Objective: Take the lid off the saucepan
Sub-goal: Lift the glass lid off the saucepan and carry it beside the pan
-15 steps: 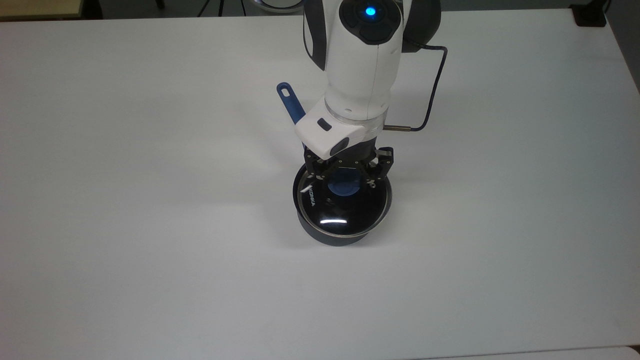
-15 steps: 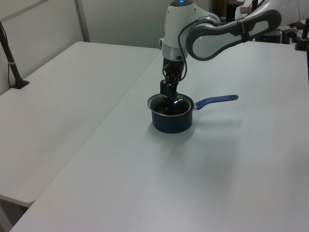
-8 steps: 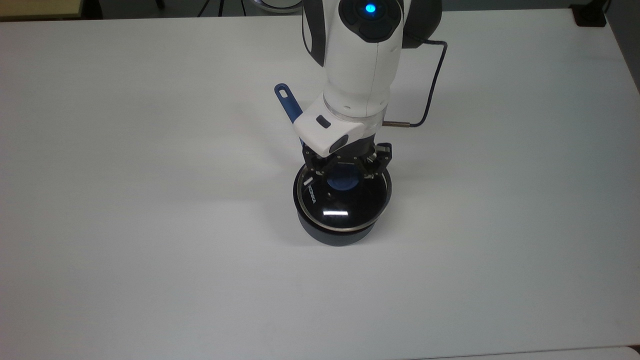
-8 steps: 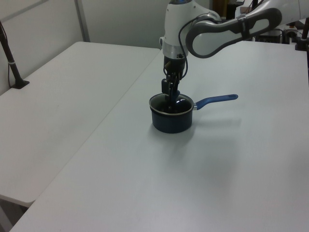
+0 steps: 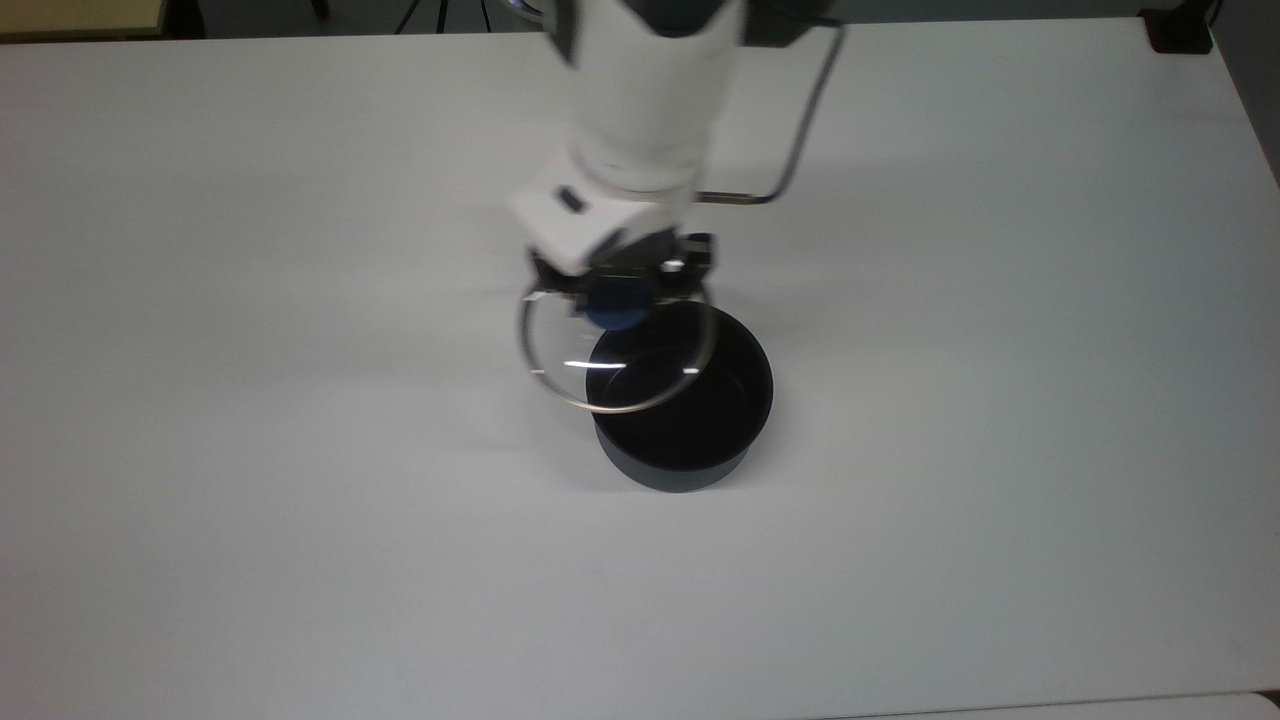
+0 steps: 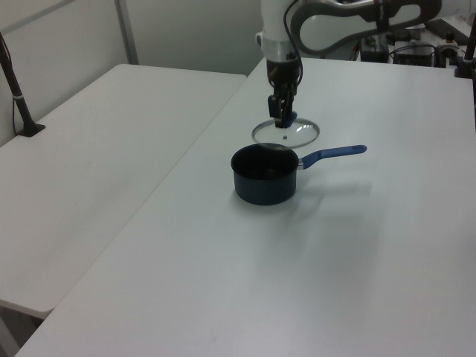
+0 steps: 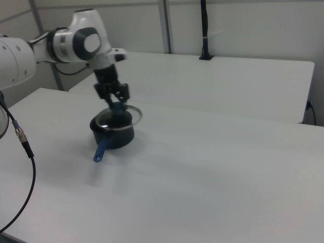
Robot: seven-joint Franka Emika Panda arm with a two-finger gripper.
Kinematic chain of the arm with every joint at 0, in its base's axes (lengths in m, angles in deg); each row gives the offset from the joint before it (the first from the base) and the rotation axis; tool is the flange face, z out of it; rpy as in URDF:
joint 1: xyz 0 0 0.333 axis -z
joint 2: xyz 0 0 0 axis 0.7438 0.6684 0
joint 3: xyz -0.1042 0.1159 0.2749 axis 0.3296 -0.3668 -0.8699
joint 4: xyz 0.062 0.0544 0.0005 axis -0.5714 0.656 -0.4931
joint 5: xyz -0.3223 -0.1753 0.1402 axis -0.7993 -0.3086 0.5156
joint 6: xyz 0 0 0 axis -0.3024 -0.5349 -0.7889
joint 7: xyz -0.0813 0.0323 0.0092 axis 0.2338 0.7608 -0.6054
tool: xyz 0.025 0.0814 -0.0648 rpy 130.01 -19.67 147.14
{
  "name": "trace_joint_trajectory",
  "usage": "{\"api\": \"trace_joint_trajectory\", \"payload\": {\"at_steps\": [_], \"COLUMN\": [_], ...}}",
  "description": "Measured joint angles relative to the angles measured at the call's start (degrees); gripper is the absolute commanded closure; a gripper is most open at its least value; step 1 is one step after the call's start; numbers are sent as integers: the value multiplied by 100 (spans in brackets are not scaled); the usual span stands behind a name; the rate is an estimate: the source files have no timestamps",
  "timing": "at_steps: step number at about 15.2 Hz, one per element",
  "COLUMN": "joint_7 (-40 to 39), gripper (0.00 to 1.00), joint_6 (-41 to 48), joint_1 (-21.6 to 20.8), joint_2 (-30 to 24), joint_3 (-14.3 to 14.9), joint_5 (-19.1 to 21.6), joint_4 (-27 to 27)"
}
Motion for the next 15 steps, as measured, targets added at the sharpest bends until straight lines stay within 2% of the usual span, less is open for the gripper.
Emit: {"api": "trace_joint_trajectory", "payload": {"at_steps": [2, 5, 13, 15], "joint_7": [-245, -445, -638, -752], "gripper": [58, 58, 58, 58], "joint_6": [0, -299, -1715, -1742], "joint_1": [125, 435, 1223, 1295], "joint_2": [5, 23, 241, 330], "joint_3": [355, 534, 565, 565], "joint_5": [3, 7, 8, 8], "joint_4": [35, 149, 1056, 1109]}}
